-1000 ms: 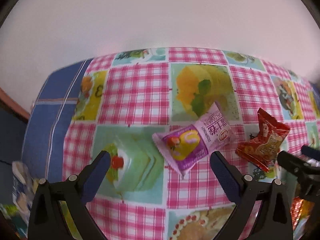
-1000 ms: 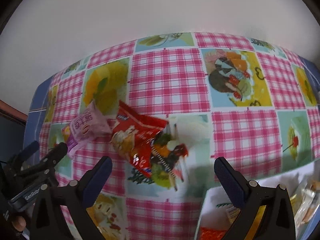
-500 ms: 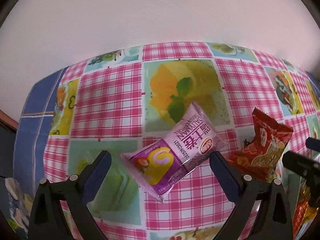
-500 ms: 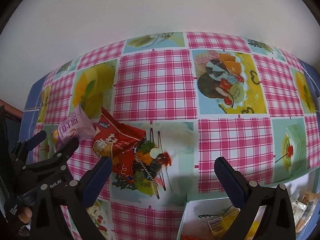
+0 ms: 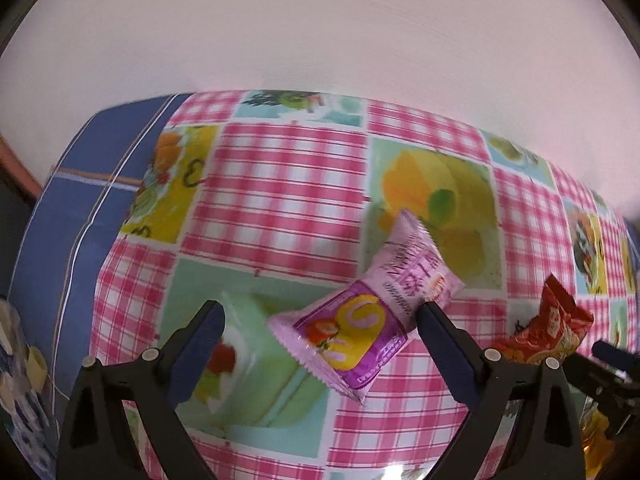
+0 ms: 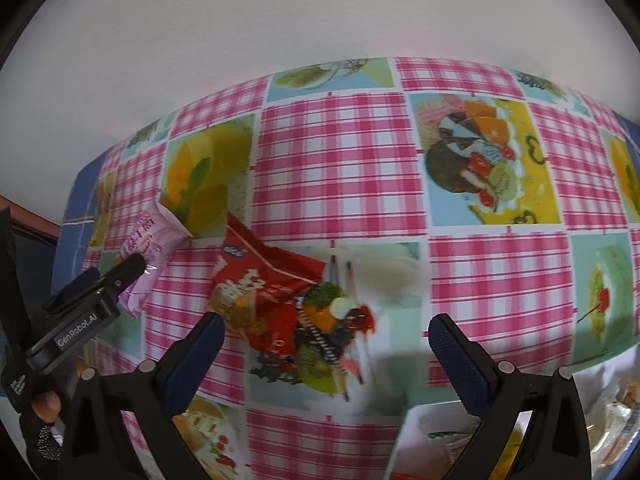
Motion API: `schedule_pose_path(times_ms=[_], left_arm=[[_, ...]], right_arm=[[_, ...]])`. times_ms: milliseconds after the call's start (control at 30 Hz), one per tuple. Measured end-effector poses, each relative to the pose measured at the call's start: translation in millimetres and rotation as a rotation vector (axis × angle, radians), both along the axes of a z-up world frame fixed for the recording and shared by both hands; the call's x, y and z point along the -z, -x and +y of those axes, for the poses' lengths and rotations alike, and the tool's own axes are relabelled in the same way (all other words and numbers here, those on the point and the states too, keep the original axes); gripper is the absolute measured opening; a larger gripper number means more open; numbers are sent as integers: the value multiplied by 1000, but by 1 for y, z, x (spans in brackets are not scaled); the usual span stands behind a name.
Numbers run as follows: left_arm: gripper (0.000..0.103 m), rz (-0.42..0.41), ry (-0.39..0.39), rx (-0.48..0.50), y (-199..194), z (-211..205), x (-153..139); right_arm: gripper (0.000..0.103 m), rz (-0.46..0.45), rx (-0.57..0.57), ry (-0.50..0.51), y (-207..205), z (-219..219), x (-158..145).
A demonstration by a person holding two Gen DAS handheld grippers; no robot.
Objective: Organize snacks
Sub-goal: 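Grasp the purple roll packet with the left tool while the right grasps the red candy packet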
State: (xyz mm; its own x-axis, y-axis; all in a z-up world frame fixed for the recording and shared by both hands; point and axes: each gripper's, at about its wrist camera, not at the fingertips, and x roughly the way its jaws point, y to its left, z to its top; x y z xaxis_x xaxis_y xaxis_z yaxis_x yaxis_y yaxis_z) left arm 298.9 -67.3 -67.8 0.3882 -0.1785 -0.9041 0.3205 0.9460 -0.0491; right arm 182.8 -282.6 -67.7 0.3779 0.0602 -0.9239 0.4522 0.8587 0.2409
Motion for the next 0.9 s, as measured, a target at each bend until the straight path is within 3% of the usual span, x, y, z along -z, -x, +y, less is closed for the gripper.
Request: schedule_pose_path(times_ms=[133,367,633,800,900], left_arm=[[97,10,35,-7,-3,5,-1],[97,-9,4,57,-3,-12,-4],[97,136,98,53,-1,-15,10],[97,218,195,93,13,-18,7],[97,184,170,96,20,-23,-2]], right_arm=[[103,-8,3,-9,-8,10,2],[103,0,23,-23,-17,19,16],[103,15,24,9,-26,22,30],[103,19,25,13,-20,14,30],[103,15,30,11,-18,9,30]])
